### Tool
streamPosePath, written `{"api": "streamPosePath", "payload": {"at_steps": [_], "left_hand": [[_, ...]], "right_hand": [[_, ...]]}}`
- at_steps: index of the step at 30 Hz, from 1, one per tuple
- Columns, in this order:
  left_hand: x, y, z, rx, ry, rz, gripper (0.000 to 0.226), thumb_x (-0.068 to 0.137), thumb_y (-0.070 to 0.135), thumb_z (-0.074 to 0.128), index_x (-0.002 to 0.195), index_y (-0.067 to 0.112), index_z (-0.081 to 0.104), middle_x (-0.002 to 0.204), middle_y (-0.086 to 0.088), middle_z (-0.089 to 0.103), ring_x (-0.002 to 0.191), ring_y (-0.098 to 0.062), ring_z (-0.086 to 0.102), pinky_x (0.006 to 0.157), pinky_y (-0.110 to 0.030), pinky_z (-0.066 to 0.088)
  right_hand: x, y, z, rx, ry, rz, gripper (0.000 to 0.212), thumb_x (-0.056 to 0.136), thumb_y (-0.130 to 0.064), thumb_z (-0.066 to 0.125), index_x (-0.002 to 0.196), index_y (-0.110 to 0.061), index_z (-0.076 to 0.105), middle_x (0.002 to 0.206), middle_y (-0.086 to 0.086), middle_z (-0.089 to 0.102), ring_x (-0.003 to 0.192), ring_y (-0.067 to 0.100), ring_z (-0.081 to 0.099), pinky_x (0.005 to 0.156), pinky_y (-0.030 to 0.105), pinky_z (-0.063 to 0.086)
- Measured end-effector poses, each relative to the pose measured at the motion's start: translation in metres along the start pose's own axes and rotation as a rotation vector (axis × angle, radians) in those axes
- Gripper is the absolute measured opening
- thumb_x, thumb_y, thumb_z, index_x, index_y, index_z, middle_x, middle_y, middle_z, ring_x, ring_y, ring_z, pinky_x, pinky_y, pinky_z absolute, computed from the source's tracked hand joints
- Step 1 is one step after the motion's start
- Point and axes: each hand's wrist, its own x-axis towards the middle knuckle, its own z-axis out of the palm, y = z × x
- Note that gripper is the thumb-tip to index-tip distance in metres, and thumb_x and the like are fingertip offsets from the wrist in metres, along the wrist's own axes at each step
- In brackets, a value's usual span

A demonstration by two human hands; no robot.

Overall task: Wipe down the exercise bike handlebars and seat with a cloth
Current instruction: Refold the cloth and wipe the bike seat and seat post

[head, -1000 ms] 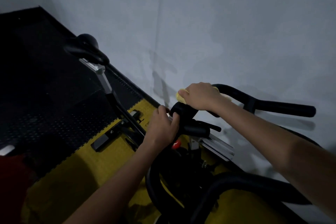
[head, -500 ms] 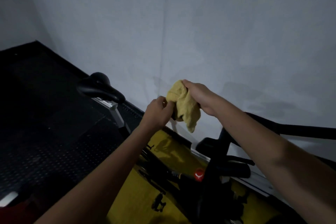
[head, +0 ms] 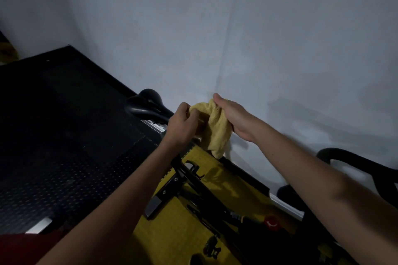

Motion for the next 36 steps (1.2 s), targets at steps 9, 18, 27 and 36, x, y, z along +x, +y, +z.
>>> {"api": "streamPosePath", "payload": {"at_steps": [9,18,27,36], "left_hand": [[0.052,-0.016,-0.058,0.048,0.147,0.051,0.017,0.102,0.028,0.052,0.099,0.013,0.059,0.079,0.005,0.059,0.071,-0.006,0.054,0.058,-0.019,0.042],[0.14,-0.044,-0.098,0.192,0.125,-0.003,0.019,0.096,0.037,0.061,0.097,0.021,0.07,0.087,0.003,0.071,0.085,-0.014,0.067,0.073,-0.033,0.058],[0.207,-0.055,-0.128,0.028,0.013,-0.14,0.016,0.083,0.031,0.079,0.093,0.019,0.076,0.093,0.002,0.074,0.086,-0.011,0.068,0.071,-0.025,0.056],[0.281,-0.093,-0.135,-0.075,-0.149,-0.153,0.038,0.069,0.048,0.088,0.092,0.02,0.075,0.094,-0.006,0.076,0.092,-0.024,0.073,0.087,-0.048,0.06]], "right_hand": [[0.046,-0.01,0.02,-0.241,-0.009,-0.161,0.069,0.098,-0.069,0.035,0.146,-0.022,0.045,0.138,-0.003,0.052,0.128,0.017,0.048,0.098,0.034,0.039],[0.126,-0.019,0.038,-0.242,-0.031,-0.217,0.053,0.098,-0.063,0.048,0.112,-0.013,0.06,0.113,0.015,0.064,0.105,0.027,0.062,0.075,0.028,0.044],[0.167,-0.038,0.044,-0.221,-0.327,-0.085,0.053,0.082,-0.062,0.069,0.094,-0.01,0.066,0.083,-0.005,0.071,0.078,0.011,0.067,0.078,0.026,0.05],[0.199,-0.055,0.083,0.114,-0.265,0.034,0.032,0.094,-0.03,0.069,0.121,-0.012,0.069,0.116,0.007,0.075,0.109,0.023,0.072,0.099,0.034,0.054]]}}
